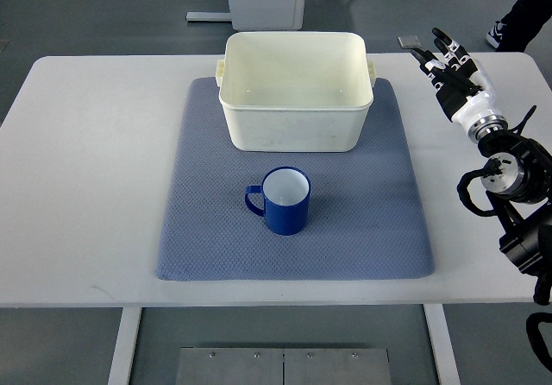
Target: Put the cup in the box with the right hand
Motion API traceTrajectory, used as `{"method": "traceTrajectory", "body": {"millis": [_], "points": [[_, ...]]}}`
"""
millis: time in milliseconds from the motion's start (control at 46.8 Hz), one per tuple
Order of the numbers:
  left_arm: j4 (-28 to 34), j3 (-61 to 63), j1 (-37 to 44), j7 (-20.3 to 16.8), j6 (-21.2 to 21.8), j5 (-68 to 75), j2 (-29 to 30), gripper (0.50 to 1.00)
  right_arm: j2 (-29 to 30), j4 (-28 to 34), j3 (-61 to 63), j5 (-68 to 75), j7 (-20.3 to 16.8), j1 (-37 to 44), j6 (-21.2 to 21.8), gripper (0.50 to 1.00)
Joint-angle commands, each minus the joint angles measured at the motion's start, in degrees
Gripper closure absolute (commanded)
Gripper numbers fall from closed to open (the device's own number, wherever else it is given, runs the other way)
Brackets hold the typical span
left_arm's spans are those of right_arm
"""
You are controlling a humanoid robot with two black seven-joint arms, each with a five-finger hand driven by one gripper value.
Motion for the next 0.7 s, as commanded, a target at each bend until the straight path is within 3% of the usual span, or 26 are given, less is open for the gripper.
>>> {"method": "traceTrajectory", "body": {"millis": [0,406,683], "points": [[0.0,0.0,0.0,0.0,0.0,-0.1,0.0,0.5,0.1,0.0,0.0,0.0,0.0,0.0,0.0,0.5],[0.0,-0.1,0.0,0.0,-0.4,-0.3,0.0,0.5,-0.2,0.3,0.0,0.0,-0.1,0.0,0.4,0.5],[0.0,-0.1,0.5,0.0,-0.2,-0.3,0.0,0.5,-3.9,1.9,0.0,0.0,-0.1,-3.1,11.9,0.5]]}}
